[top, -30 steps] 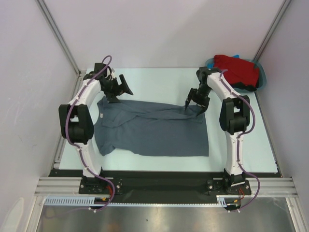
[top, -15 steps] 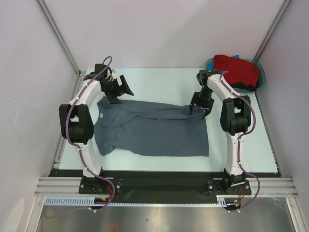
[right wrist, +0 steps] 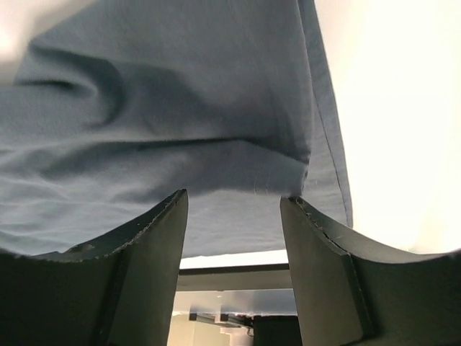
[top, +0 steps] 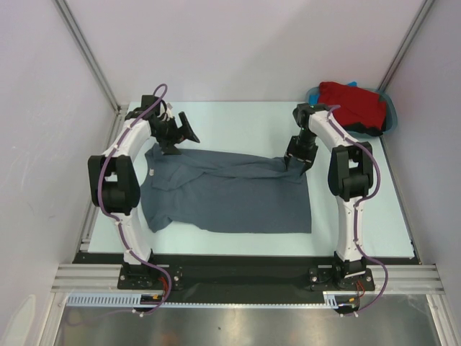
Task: Fold and stack the t-shirts
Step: Fold the tshirt
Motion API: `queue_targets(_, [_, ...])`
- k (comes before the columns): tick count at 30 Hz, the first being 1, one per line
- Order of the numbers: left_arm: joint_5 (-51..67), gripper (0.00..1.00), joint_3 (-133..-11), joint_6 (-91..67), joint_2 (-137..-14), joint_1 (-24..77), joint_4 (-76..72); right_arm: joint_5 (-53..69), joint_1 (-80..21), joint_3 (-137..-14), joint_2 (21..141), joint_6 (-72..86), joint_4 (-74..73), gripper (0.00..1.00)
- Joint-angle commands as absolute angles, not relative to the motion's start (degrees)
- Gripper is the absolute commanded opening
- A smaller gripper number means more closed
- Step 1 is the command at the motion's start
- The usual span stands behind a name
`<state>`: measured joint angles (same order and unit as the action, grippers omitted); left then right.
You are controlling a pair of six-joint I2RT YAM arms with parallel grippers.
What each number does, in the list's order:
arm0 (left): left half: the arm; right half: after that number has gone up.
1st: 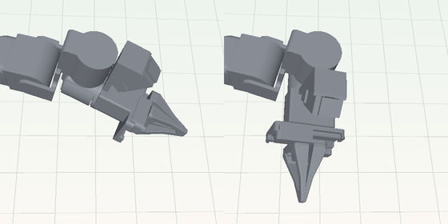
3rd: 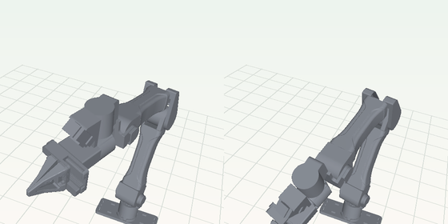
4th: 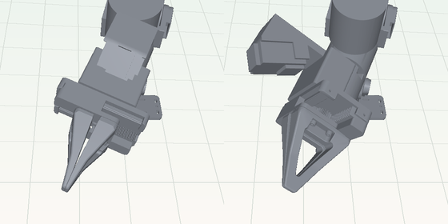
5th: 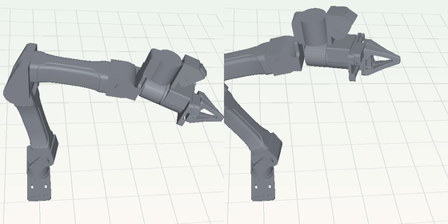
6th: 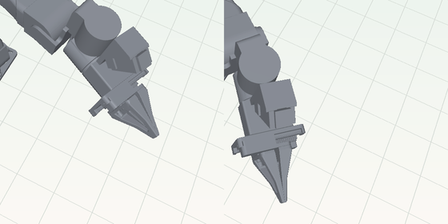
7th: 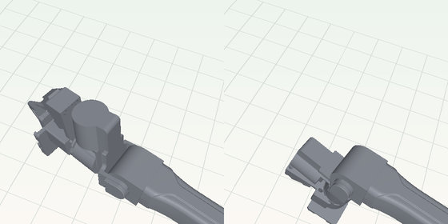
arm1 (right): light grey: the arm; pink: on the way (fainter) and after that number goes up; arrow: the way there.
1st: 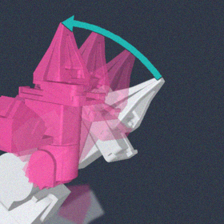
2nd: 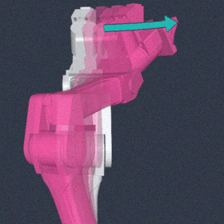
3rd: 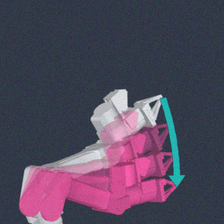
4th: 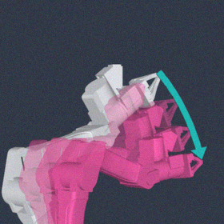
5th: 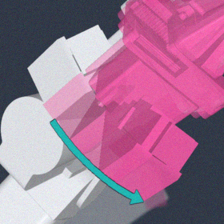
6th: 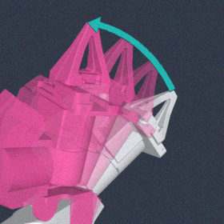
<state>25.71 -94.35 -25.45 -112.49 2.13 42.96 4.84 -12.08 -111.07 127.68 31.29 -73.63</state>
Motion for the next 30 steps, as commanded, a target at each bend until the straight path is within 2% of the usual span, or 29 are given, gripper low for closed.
queue_targets(1, [26.19,1.00,-95.71,-25.49,-109.86,2.46,42.89,3.51,-11.69,-113.55,129.28,31.38,-72.43,0.60])
queue_targets(7, [26.02,1.00,-95.98,-25.40,-110.13,2.46,43.07,2.20,-11.69,-115.40,131.83,33.31,-71.89,0.58])
queue_targets(11, [25.75,1.00,-95.89,-25.40,-109.95,2.46,43.24,1.85,-11.86,-116.10,131.93,34.45,-71.46,0.49])
queue_targets(12, [25.75,1.00,-95.89,-25.31,-110.04,2.37,43.24,1.76,-11.87,-116.10,131.75,34.63,-71.28,0.42])
queue_targets(14, [25.66,1.00,-95.80,-25.14,-109.95,2.46,43.42,1.76,-11.95,-116.02,131.40,34.63,-71.63,0.38])
queue_targets(15, [25.66,1.00,-95.80,-25.22,-109.95,2.46,43.42,1.67,-11.95,-115.84,131.14,34.54,-71.89,0.25])
queue_targets(17, [25.93,1.00,-95.63,-25.22,-110.04,2.46,43.42,1.50,-12.13,-115.49,129.74,34.37,-72.33,0.13])
queue_targets(18, [25.93,1.00,-95.63,-25.22,-110.04,2.46,43.42,1.41,-12.22,-114.97,129.12,34.10,-72.60,0.03])
queue_targets(19, [26.01,1.00,-95.45,-25.22,-110.04,2.46,43.42,1.23,-12.30,-114.61,128.50,33.84,-73.12,0.00])
queue_targets(30, [26.98,1.00,-93.96,-25.14,-109.95,2.55,42.89,0.61,-14.06,-108.37,119.45,28.84,-79.80,0.00])
